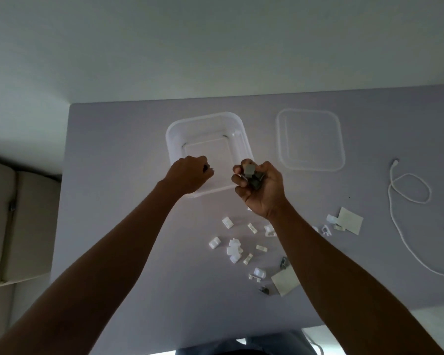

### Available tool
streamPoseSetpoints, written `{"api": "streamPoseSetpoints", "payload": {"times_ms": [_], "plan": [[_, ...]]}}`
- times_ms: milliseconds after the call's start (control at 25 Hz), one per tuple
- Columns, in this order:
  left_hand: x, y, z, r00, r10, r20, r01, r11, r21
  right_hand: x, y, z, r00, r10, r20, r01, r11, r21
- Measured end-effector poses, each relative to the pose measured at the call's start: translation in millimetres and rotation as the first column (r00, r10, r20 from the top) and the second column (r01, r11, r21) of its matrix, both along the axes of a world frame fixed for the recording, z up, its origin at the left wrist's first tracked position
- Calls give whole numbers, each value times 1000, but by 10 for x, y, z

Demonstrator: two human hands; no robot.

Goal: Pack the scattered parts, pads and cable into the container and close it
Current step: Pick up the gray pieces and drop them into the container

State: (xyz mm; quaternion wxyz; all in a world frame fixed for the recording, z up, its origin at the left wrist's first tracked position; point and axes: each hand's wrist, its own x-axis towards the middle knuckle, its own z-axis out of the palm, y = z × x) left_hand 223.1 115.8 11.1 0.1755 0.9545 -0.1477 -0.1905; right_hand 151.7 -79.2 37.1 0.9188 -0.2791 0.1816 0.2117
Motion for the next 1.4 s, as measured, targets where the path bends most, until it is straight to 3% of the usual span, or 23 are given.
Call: {"api": "streamPoseSetpoints", "payload": {"times_ms": [280,480,640,800,880,960,1000,1040,1120,1200,1320,1400], "plan": [[179,-27,-275,915,-196,-354,280,938,204,520,-85,-97,997,70,-30,-73,989,-129],[165,-85,-274,906,-252,-339,352,894,276,684,72,-208,995,58,-76,-83,924,-374],[111,-29,-228,925,-277,-260,354,877,325,793,255,-318,976,8,-220,-129,830,-543],[22,120,-118,973,-174,-152,194,974,121,897,442,-444,932,1,-362,-267,676,-687],[-54,197,-85,997,-52,48,56,995,-86,928,537,-511,929,74,-363,-343,542,-767],[-152,239,-102,929,197,314,-113,957,-267,940,653,-568,927,213,-309,-369,369,-853],[-187,227,-120,863,341,373,-216,916,-338,939,696,-602,914,296,-277,-359,270,-893],[-207,219,-139,808,478,345,-332,852,-405,932,741,-636,886,385,-259,-342,166,-925],[-213,175,-196,739,670,75,-561,672,-483,900,834,-669,801,526,-286,-329,-12,-944],[-211,126,-294,668,721,-185,-712,546,-441,847,934,-691,717,618,-323,-326,-113,-939],[-206,114,-404,648,720,-248,-740,516,-432,730,1009,-744,600,707,-375,-302,-234,-924],[-183,139,-440,653,717,-243,-733,517,-442,661,1004,-737,558,740,-375,-277,-260,-925]]}}
